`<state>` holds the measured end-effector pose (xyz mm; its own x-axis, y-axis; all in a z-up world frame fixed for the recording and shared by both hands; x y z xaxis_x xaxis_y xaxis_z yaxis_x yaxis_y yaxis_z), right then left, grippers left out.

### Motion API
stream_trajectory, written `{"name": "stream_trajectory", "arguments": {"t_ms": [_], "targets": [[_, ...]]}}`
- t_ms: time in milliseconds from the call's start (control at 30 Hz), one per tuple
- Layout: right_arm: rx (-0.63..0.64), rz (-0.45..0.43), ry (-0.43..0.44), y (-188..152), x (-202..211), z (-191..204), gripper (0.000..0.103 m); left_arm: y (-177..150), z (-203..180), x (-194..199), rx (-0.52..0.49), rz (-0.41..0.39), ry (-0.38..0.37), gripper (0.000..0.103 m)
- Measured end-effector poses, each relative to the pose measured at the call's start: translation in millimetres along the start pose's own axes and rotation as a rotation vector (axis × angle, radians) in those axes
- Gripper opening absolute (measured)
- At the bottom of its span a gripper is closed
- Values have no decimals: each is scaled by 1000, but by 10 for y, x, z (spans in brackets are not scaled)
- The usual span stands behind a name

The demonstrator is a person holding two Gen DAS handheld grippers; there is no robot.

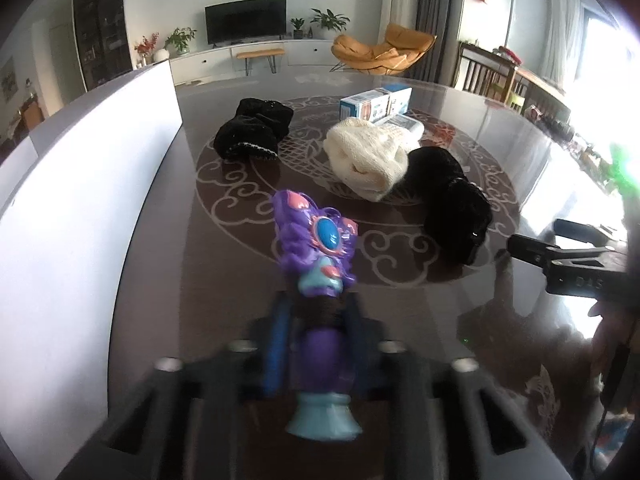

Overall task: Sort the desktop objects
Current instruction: 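Grasp the black fuzzy item with the right tool while the left tool holds the mermaid toy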

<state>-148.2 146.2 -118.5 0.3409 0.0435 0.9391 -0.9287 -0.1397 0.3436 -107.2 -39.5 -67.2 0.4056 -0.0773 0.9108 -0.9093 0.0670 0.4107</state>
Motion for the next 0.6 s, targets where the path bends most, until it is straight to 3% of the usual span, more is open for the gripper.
{"name": "stream_trajectory", "arguments": {"t_ms": [167,233,400,467,500,533,600], "targets": [[-15,-1,216,213,246,221,92,-118,-23,51,-12,-10,-23,21],[39,-3,223,361,320,460,92,-117,-35,41,-13,-10,-19,21],[156,144,132,552,5,1014,89,-115,-39,27,-12,-11,-24,21],[166,147,133,552,-53,1080,66,-110,-41,21,-14,-12,-19,21],[179,130,130,537,-29,1098,61,-114,-41,23,-14,-11,-18,21],[187,125,146,511,-18,1109,43,-116,-37,22,-15,-12,-16,21],[194,92,161,432,71,1075,40,-121,-27,25,-13,-15,-18,21]]}}
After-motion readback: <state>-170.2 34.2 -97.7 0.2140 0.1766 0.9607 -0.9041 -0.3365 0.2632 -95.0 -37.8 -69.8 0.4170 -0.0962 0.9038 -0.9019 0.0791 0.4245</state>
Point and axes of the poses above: each gripper's, at about its wrist camera, not at the fingertips, and x roughly against the way its jaws point, z to its left, y to its top, the point moved 6 cm from there along -x, roughly the way its jaws point, and after that the axes turned 15 degrees about z, right-handed, at the moved point
